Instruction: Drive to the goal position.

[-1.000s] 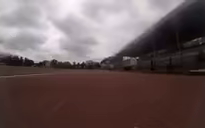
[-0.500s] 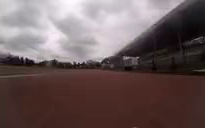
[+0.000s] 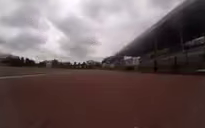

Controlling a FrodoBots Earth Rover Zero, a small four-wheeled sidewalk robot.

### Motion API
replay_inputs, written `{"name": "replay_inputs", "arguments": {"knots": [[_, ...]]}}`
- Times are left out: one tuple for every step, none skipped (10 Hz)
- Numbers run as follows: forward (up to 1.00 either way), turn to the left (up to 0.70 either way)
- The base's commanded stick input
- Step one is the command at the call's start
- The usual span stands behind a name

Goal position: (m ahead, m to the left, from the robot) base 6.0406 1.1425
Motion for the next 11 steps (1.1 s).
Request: {"name": "replay_inputs", "arguments": {"knots": [[0.7,0.0],[0.7,0.0],[0.7,0.0],[0.7,0.0],[0.7,0.0],[0.7,0.0],[0.7,0.0],[0.7,0.0],[0.7,0.0],[0.7,0.0],[0.7,0.0]]}}
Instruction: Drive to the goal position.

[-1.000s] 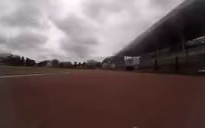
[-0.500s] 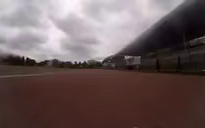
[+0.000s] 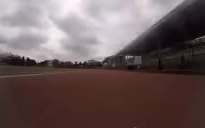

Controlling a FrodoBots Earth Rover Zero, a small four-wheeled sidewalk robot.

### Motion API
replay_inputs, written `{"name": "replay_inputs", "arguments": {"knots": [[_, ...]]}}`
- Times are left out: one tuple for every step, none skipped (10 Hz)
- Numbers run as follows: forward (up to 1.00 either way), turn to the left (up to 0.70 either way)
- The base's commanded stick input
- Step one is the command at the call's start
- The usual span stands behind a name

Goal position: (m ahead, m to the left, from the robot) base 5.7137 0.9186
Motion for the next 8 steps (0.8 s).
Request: {"name": "replay_inputs", "arguments": {"knots": [[0.7,0.0],[0.7,0.0],[0.7,0.0],[0.7,0.0],[0.7,0.0],[0.7,0.0],[0.7,0.0],[0.7,0.0]]}}
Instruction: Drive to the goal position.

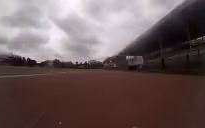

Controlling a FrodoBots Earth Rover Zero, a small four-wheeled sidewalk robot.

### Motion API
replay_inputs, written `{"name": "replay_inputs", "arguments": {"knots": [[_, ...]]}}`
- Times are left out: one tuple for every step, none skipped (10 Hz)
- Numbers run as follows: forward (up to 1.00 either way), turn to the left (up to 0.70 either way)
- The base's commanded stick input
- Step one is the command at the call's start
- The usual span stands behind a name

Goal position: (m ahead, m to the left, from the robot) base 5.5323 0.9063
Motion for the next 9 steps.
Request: {"name": "replay_inputs", "arguments": {"knots": [[0.7,0.0],[0.7,0.0],[0.7,0.0],[0.7,0.0],[0.7,0.0],[0.7,0.0],[0.7,0.0],[0.7,0.0],[0.7,0.0]]}}
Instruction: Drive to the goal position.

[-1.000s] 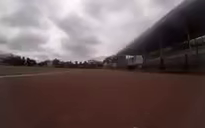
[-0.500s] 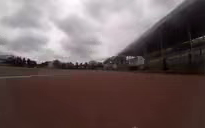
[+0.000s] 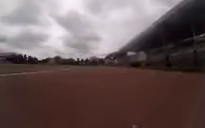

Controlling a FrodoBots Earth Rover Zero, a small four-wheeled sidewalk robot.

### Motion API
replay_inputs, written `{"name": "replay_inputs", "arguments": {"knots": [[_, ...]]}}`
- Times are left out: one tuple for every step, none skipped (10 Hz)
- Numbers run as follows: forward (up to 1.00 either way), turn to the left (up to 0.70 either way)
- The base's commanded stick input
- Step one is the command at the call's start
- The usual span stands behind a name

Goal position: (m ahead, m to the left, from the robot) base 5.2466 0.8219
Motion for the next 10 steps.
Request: {"name": "replay_inputs", "arguments": {"knots": [[0.7,0.0],[0.7,0.0],[0.7,0.0],[0.7,0.0],[0.7,0.0],[0.7,0.0],[0.7,0.0],[0.7,0.0],[0.7,0.0],[0.7,0.0]]}}
